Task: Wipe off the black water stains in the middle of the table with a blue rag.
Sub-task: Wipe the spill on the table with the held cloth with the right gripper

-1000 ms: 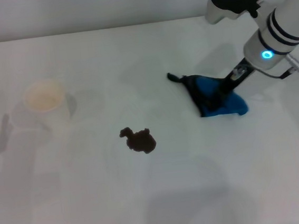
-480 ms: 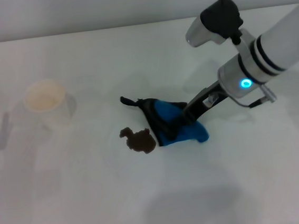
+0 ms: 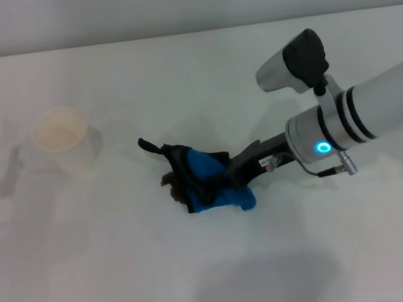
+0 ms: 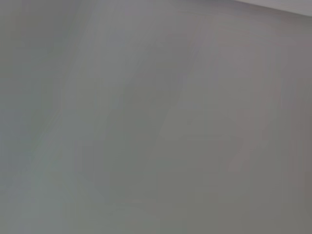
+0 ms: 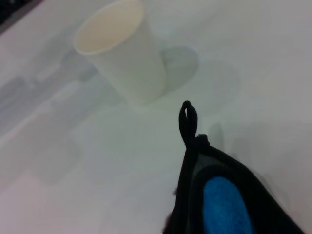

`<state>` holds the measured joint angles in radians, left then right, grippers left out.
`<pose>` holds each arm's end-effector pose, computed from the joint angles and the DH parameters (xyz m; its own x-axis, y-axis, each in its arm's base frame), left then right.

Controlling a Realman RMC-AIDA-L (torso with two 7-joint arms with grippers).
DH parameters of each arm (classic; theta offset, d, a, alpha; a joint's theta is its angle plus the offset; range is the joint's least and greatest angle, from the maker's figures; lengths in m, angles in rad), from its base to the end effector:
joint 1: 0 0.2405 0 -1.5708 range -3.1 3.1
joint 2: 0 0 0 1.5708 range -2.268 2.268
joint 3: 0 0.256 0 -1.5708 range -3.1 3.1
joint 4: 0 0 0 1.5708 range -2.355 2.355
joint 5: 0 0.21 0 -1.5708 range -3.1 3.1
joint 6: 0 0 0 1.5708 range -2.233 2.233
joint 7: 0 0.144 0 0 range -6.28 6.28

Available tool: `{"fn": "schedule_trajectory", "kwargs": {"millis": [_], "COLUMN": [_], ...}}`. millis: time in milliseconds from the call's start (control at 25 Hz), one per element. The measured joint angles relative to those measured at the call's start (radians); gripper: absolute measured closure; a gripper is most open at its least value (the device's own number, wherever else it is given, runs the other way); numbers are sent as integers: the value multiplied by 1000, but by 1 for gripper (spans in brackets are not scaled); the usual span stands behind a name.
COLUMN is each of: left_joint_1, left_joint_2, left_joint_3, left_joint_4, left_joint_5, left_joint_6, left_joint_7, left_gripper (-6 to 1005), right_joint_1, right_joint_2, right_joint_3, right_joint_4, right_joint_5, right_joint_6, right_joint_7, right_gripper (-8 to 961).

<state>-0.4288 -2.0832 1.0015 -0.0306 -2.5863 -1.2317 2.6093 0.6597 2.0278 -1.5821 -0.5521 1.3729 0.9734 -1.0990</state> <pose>-0.3553 0.3044 -0.0152 0.5223 0.0914 0.8479 0.8467 -0.1745 -0.5027 0.2442 0.3556 -0.0933 0.6974 -0.7047 -0.1304 -0.7162 -0.6786 -0.1631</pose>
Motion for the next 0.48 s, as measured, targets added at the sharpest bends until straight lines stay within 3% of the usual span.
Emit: {"fn": "schedule_trajectory", "kwargs": {"millis": [480], "left_joint_1": [-2], "left_joint_2": [1], "left_joint_3": [2], "left_joint_4": [0], "left_joint_5": [2], "left_joint_6": [1], "left_joint_7": [0], "left_gripper": [123], "right_joint_1": [3], "right_joint_2": [-1], "right_joint_3": [-168], "right_joint_4": [13], "right_joint_5": [158], "right_joint_6": [-29], "right_joint_7": [-89], "right_gripper": [855]}}
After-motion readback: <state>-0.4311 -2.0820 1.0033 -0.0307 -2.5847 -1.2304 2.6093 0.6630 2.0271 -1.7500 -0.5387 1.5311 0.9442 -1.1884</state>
